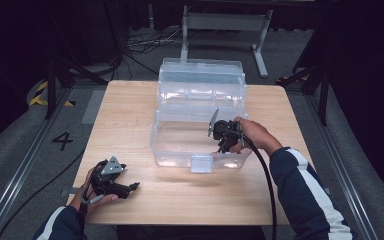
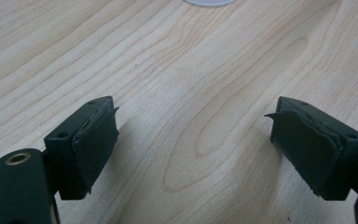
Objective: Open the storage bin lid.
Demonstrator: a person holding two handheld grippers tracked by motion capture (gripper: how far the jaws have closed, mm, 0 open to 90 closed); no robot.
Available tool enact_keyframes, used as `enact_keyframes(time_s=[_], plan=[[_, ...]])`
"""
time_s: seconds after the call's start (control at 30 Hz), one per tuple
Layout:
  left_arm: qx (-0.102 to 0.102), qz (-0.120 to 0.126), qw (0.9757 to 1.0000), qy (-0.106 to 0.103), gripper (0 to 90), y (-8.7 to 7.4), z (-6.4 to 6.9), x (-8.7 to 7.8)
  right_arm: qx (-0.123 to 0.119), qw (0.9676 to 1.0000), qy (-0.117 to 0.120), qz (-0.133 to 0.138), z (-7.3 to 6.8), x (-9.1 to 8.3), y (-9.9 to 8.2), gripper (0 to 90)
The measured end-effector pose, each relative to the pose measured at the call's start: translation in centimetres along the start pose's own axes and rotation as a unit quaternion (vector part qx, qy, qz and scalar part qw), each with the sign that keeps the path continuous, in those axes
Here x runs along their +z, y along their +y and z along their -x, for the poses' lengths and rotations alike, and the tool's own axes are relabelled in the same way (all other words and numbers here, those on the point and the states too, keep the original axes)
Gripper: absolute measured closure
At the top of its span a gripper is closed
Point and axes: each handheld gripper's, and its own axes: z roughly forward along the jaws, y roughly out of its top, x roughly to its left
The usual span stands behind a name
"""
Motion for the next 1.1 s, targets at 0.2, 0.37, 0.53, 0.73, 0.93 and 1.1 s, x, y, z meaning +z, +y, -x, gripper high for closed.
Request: enact_keyframes(time_s=[0.2,0.37,0.53,0.73,0.93,1.1], plan=[[0.0,0.0,1.0,0.0,14.9,0.0,0.0,0.0,0.003,0.9999,-0.005,0.015,-0.1,-0.2,-0.3,72.3],[0.0,0.0,1.0,0.0,14.9,0.0,0.0,0.0,0.009,0.9997,-0.006,0.024,-0.3,-0.3,-0.7,72.4],[0.0,0.0,1.0,0.0,14.9,0.0,0.0,0.0,0.01,0.9993,-0.012,0.033,-0.4,-0.7,-1.0,71.8],[0.0,0.0,1.0,0.0,14.9,0.0,0.0,0.0,0.012,0.9993,-0.013,0.034,-0.5,-1.0,-1.4,71.5],[0.0,0.0,1.0,0.0,14.9,0.0,0.0,0.0,0.015,0.9987,-0.022,0.043,-0.5,-1.7,-2.1,71.0],[-0.001,0.0,1.0,-0.001,14.9,0.0,0.0,0.0,0.021,0.9981,-0.028,0.051,-0.7,-2.2,-2.5,70.9]])
